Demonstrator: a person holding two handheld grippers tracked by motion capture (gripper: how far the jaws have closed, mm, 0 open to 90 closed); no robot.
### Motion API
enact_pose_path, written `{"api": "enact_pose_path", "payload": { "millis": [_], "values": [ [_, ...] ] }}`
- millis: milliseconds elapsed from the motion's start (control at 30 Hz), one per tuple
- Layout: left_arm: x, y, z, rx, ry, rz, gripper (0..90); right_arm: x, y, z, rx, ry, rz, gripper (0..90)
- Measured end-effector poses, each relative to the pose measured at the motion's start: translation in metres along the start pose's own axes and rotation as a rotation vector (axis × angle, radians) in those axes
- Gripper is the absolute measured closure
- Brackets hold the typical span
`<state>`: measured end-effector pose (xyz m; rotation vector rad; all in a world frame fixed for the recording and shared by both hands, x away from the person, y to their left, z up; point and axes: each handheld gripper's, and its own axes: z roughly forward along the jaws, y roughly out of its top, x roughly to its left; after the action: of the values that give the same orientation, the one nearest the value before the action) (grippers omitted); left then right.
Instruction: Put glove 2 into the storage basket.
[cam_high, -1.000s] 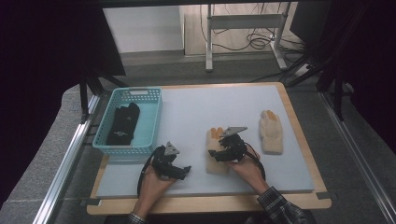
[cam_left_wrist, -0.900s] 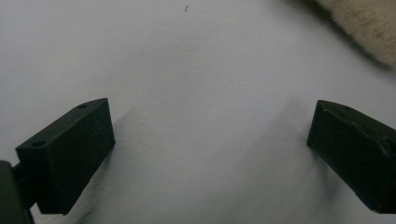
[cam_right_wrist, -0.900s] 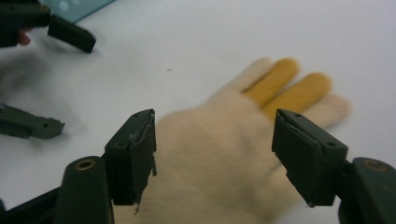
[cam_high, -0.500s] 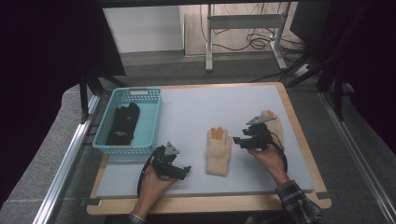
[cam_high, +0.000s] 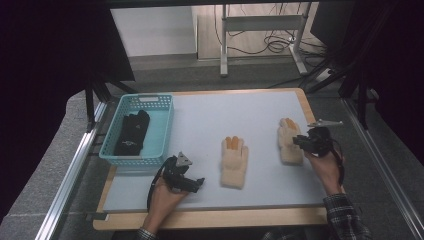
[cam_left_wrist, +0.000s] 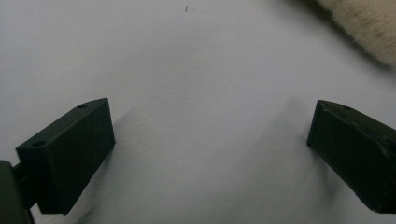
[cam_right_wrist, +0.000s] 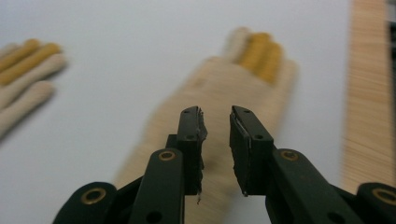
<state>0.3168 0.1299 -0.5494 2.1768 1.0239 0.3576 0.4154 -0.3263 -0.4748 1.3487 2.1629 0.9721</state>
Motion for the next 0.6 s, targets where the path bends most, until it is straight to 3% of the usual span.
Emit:
{"api": "enact_pose_path", "payload": {
  "millis": [167,267,433,533,600],
  "values": [
    [0.0,0.0,0.0,0.0,0.0,0.0,0.9,-0.021,-0.012,-0.003,0.001,-0.03,0.051,67.7],
    [0.0,0.0,0.0,0.0,0.0,0.0,0.9,-0.023,-0.018,0.003,0.006,-0.021,0.064,62.6],
    [0.0,0.0,0.0,0.0,0.0,0.0,0.9,-0.024,-0.022,0.017,0.045,-0.036,0.063,62.2],
    [0.0,0.0,0.0,-0.001,0.0,0.0,0.9,-0.023,-0.027,0.026,0.064,-0.035,0.063,69.3],
    [0.0,0.0,0.0,0.0,0.0,0.001,0.9,-0.024,-0.03,0.026,0.043,0.005,0.086,80.9]
  ]
}}
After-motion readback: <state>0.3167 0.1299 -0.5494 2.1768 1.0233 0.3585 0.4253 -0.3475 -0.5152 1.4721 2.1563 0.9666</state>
